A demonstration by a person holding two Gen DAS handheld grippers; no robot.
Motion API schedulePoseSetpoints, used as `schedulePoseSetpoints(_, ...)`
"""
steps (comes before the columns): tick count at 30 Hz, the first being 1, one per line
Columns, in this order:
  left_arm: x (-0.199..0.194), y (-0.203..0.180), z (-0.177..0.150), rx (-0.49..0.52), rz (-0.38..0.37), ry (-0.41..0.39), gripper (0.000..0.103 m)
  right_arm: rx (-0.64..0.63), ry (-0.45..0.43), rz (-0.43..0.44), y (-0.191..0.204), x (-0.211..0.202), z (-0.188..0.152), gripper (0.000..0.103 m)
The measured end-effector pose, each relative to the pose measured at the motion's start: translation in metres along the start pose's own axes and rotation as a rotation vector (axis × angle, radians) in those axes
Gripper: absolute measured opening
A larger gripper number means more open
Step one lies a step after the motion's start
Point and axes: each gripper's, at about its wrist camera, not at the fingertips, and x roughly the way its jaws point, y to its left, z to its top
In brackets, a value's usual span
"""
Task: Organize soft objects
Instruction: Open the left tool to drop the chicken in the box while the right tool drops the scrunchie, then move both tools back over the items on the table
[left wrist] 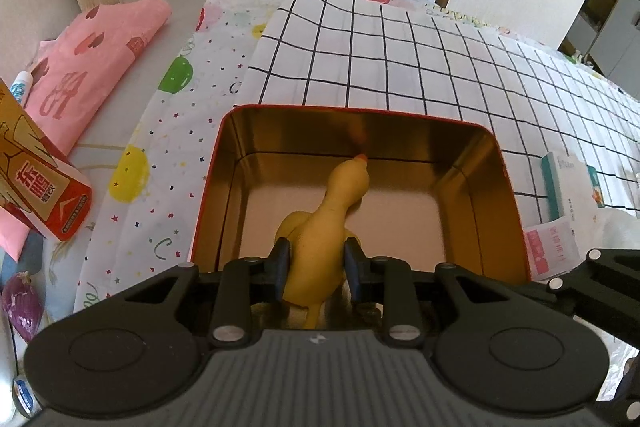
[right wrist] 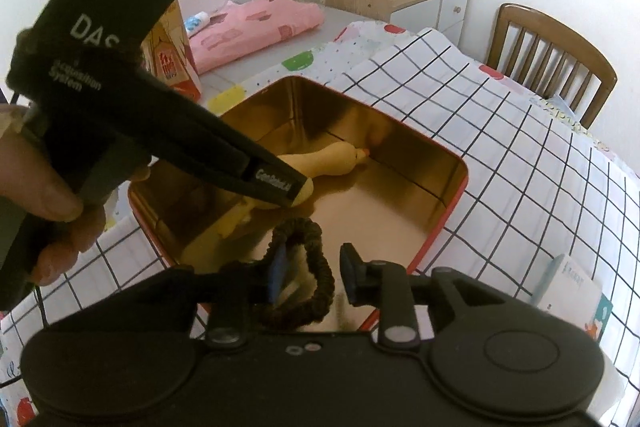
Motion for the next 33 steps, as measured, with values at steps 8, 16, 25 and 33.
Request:
schedulePoseSetpoints(8,-0.022,-0.001,0.001,0.010,-0.011,-0.079,0.067,0.014,-0.024,-0.011,-0.001,-0.015,0.002,0.038)
schedulePoseSetpoints(16,-0.051,-0.008,-0.004,0.038,-0.022,-0.133,0.067,0.047,-0.075,-0.021,-0.004,-0.044,0.000,0.050)
schedulePoseSetpoints(25,-0.089,-0.019,-0.013,0.082,-0.060,-0.206,0.067,0.126,-0.169,-0.041,-0.018,-0.094,-0.011,0.062)
schedulePoseSetpoints(33,-0.124,-0.034,-0.025,0.128,-0.111,-0.284,0.072,0.161,-0.250,-0.083,-0.023,-0.139,-0.029,0.070)
